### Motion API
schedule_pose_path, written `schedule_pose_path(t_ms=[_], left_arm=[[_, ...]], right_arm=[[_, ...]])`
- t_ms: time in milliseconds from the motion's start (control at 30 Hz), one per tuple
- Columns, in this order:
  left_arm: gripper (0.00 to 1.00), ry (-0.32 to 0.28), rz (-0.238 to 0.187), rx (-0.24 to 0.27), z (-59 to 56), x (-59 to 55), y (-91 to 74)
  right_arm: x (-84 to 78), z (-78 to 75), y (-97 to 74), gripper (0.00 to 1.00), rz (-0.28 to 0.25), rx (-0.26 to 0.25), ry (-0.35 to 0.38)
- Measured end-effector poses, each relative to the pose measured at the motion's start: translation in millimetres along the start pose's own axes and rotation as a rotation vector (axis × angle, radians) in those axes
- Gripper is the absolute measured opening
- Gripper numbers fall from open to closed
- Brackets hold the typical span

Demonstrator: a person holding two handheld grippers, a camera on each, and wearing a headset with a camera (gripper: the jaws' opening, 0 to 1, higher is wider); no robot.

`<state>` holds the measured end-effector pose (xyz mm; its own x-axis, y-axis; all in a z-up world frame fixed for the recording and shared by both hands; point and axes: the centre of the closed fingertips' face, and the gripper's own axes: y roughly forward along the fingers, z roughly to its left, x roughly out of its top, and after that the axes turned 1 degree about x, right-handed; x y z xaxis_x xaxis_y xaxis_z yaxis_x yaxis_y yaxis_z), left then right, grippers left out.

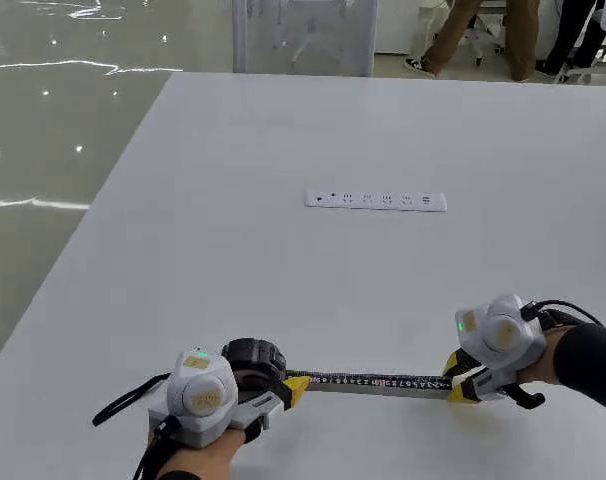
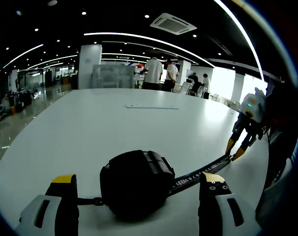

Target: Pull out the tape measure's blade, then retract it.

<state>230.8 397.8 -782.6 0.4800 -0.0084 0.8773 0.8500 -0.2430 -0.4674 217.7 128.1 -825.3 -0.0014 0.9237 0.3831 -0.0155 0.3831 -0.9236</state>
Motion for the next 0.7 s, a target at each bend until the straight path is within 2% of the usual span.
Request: schedule_pose_path(t_ms=[133,167,233,333,400,467,700], left_arm=[[0.99,-0.001,-0.001,0.001,0.1,0.3,0.0],[0.99,-0.002,-0.002,0.001,0.1,0.5,-0.1],[0.99,-0.011,0.002,-0.002,-0.1,0.0,0.1],[0.95,-0.051,0.007,0.006,4.8,0.2,0.8],[0.94,-0.057,0.009,0.009,6.3,-0.1,1.1],[0.92,-0.069,0.014,0.007,4.8,-0.2,1.2],[0.84,-0.068,0.029,0.002,-5.1,2.0,7.6]], right_arm=[[-1.1,-1.0,1.3,0.13,0.006,0.003,0.006],[-1.4,-1.4,1.2,0.13,0.006,0.003,0.028],[-2.0,-2.2,1.5,0.13,0.010,0.002,0.014],[-0.9,-0.8,2.3,0.13,0.037,-0.008,0.027],[-0.6,-0.7,2.5,0.12,0.058,-0.012,0.046],[-1.2,0.0,2.3,0.12,0.065,-0.010,0.025],[-1.8,0.0,2.4,0.12,0.073,-0.020,0.062]])
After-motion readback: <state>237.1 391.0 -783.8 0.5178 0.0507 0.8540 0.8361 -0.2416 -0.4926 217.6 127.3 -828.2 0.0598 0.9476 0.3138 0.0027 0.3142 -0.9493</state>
